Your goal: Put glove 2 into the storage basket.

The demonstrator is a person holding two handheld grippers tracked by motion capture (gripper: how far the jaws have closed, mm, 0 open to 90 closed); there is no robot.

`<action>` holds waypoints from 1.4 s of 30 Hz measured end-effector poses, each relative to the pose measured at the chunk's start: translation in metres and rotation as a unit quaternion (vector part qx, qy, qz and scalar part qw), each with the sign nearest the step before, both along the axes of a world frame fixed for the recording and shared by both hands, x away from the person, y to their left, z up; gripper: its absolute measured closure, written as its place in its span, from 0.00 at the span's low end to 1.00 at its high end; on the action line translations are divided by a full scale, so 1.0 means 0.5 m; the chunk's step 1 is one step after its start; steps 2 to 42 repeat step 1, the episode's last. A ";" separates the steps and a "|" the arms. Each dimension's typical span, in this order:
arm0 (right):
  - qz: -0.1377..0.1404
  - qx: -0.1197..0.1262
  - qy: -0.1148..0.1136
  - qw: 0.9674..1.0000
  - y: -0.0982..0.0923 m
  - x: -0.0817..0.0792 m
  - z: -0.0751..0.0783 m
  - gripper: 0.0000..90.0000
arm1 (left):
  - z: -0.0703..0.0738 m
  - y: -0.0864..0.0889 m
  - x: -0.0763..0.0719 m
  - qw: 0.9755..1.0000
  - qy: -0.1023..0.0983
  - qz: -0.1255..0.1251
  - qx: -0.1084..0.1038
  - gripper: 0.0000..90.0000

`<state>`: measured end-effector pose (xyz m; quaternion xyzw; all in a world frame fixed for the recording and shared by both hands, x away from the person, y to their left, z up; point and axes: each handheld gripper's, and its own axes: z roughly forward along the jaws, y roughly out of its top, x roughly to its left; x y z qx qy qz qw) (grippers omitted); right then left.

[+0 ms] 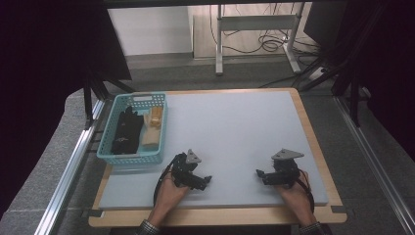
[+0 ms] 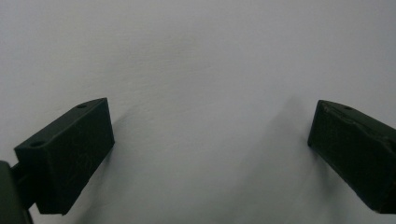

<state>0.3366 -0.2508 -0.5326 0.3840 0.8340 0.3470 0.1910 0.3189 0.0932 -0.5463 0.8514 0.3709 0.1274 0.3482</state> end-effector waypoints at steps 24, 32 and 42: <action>0.000 0.000 0.000 1.000 0.001 0.000 0.000 0.14 | 0.000 0.000 0.000 1.000 0.000 0.000 -0.001 0.00; 0.000 0.000 0.000 1.000 0.001 0.000 0.000 0.14 | 0.000 0.000 0.000 1.000 0.000 0.000 -0.001 0.00; 0.000 0.000 0.000 1.000 0.001 0.000 0.000 0.14 | 0.000 0.000 0.000 1.000 0.000 0.000 -0.001 0.00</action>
